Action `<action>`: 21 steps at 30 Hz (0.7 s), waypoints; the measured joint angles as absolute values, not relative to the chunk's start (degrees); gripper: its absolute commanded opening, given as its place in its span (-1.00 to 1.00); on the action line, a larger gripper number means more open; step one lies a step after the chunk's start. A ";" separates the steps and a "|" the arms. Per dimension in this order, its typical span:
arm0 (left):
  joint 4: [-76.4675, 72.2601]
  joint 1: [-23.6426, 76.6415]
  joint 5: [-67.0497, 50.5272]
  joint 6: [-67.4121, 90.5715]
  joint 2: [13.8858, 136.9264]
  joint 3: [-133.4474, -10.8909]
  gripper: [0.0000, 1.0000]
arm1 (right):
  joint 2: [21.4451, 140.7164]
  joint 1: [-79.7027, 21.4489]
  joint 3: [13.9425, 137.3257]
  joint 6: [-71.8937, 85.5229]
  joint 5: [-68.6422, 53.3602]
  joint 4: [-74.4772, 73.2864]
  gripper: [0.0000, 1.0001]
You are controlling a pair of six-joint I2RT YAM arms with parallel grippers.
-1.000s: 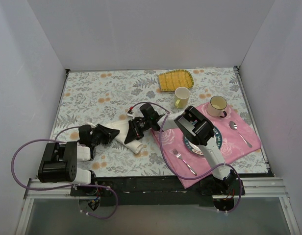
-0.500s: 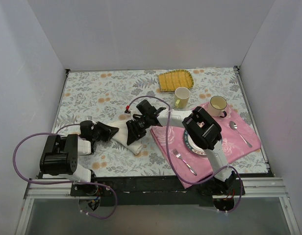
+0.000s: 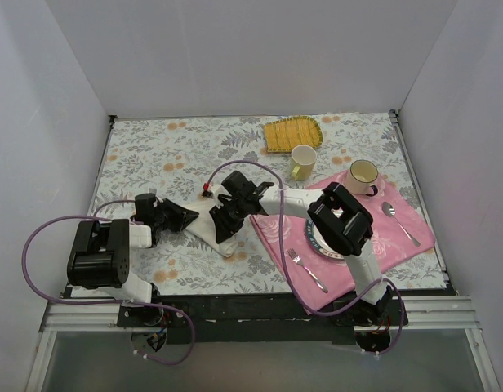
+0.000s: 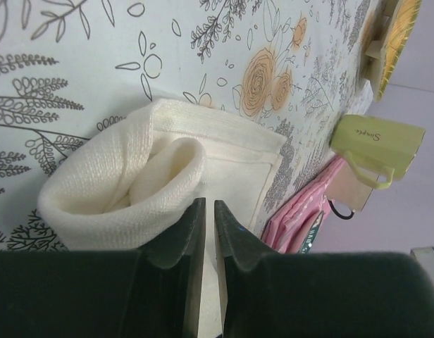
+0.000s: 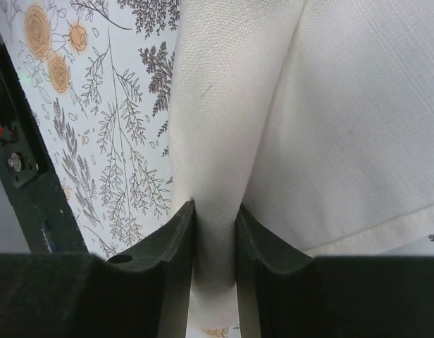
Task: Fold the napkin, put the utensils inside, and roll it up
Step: Roll the napkin with the utensil
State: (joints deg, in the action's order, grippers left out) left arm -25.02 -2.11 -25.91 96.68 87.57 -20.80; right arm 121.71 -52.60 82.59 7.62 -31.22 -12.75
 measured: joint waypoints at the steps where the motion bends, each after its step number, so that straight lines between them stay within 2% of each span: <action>1: -24.27 -2.11 -25.91 96.42 87.68 -21.26 -0.78 | 121.51 -52.80 82.63 7.05 -30.26 -13.23 -0.28; 11: -14.94 -2.11 -26.30 93.23 90.45 -28.49 -0.79 | 119.35 -55.02 87.02 2.04 -18.57 -23.18 0.44; 16: -12.16 -2.17 -28.14 92.31 93.12 -31.75 -0.81 | 118.69 -57.17 89.41 -2.24 -10.74 -24.43 0.63; 21: -10.24 -2.55 -29.67 91.29 94.41 -33.43 -0.82 | 119.70 -62.11 94.02 -6.76 -4.49 -24.16 0.66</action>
